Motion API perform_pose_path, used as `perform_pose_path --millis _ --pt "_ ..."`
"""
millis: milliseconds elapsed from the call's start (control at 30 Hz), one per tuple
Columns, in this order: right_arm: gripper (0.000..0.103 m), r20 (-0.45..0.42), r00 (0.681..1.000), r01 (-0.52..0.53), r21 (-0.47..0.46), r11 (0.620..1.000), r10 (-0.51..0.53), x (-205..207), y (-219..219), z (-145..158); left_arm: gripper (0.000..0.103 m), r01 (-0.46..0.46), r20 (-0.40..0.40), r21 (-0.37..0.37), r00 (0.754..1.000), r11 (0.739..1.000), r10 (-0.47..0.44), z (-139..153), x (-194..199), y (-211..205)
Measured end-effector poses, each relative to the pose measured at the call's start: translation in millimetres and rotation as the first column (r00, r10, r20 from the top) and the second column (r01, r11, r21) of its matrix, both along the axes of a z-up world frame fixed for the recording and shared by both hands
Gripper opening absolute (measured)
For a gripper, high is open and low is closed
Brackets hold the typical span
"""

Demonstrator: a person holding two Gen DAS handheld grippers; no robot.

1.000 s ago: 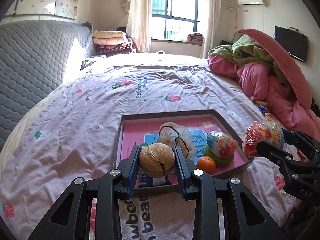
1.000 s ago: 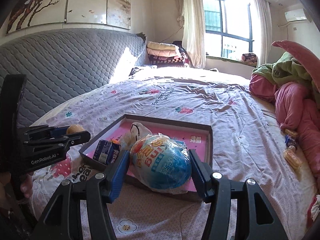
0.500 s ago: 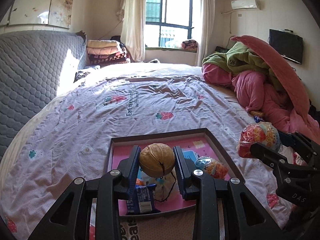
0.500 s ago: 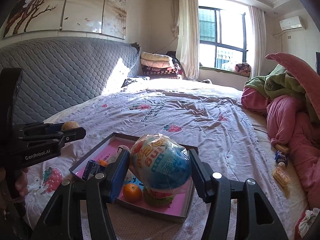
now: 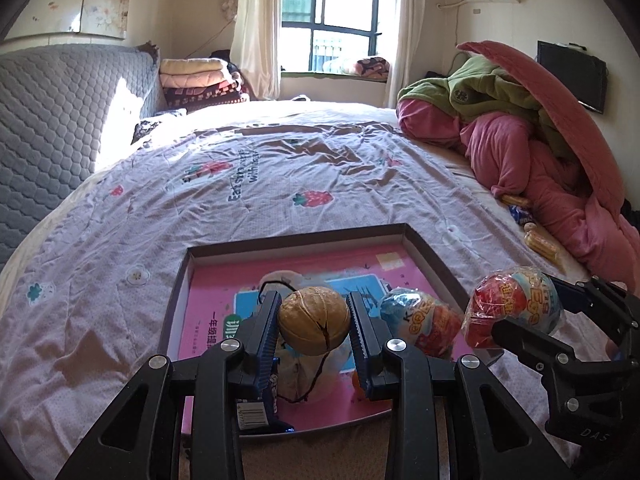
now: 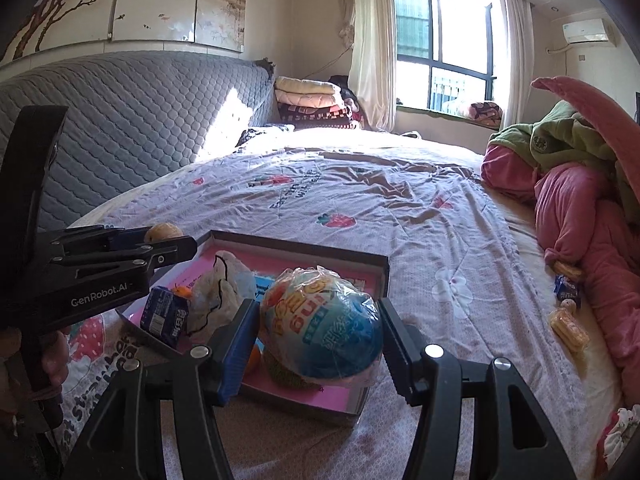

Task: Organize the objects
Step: 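Carry the walnut into the tray with the left tool while the right tool carries the blue egg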

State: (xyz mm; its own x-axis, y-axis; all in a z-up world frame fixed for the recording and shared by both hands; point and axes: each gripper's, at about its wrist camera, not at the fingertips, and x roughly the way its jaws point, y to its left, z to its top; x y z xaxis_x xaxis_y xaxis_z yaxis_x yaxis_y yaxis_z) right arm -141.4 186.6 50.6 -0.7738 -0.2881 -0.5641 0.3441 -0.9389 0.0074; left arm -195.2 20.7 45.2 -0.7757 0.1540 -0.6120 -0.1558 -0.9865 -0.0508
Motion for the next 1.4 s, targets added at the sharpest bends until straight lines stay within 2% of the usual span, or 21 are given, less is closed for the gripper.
perform_pose_path --millis 200,567,1400 --pt "0.059 0.063 0.998 -0.019 -0.004 1.0 0.019 -1 -4 -19 0.034 -0.009 0.041 0.002 0.999 1.0 0.009 -26 -3 -4" --pt "0.059 0.117 0.993 -0.034 0.02 0.999 0.032 -7 -10 -36 0.034 -0.006 0.067 0.003 0.998 1.0 0.006 -47 -10 -1" --pt "0.059 0.136 0.991 -0.007 0.055 0.998 -0.001 -25 -15 -52 0.034 -0.005 0.071 0.0 0.997 1.0 0.005 -57 -27 5"
